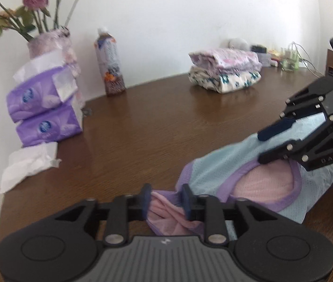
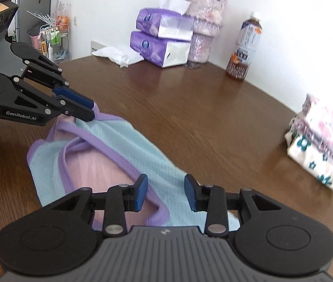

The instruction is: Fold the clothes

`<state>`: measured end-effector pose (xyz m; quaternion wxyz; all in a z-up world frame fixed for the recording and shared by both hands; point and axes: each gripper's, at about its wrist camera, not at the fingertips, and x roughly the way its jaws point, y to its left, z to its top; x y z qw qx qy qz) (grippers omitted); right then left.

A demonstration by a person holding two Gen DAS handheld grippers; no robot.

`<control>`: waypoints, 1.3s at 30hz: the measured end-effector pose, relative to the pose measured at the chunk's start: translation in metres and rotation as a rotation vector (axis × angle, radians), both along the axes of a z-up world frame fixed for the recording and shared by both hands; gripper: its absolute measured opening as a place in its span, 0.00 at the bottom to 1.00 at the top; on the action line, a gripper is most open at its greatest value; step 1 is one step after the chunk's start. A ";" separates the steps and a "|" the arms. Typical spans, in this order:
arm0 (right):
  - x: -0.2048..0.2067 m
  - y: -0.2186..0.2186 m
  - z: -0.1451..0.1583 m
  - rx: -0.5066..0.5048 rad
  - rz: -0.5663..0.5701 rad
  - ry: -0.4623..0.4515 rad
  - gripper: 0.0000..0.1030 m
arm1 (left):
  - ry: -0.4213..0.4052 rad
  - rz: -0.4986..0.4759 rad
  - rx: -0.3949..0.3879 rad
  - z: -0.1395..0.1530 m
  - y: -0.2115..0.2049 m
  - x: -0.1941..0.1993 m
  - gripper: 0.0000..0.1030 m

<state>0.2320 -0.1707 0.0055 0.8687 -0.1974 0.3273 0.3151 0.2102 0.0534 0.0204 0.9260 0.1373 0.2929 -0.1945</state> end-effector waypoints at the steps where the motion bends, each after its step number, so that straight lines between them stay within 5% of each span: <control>1: 0.000 -0.003 0.001 0.014 -0.002 0.002 0.34 | -0.024 -0.005 -0.018 0.006 0.000 -0.005 0.34; 7: -0.007 -0.023 0.015 0.111 -0.050 -0.019 0.34 | -0.072 -0.103 -0.029 0.016 -0.017 -0.027 0.32; 10: -0.005 -0.033 0.014 0.123 -0.107 -0.013 0.34 | -0.023 -0.122 0.007 0.002 -0.025 -0.025 0.15; 20: -0.004 -0.050 -0.006 0.100 -0.168 0.021 0.29 | 0.036 -0.091 0.010 -0.016 -0.020 -0.028 0.16; 29: -0.025 -0.051 -0.003 0.113 -0.161 -0.063 0.30 | -0.030 -0.073 -0.039 -0.001 -0.023 -0.037 0.27; 39: -0.038 -0.036 -0.009 0.042 -0.133 -0.093 0.29 | 0.022 -0.010 0.007 -0.016 -0.027 -0.026 0.26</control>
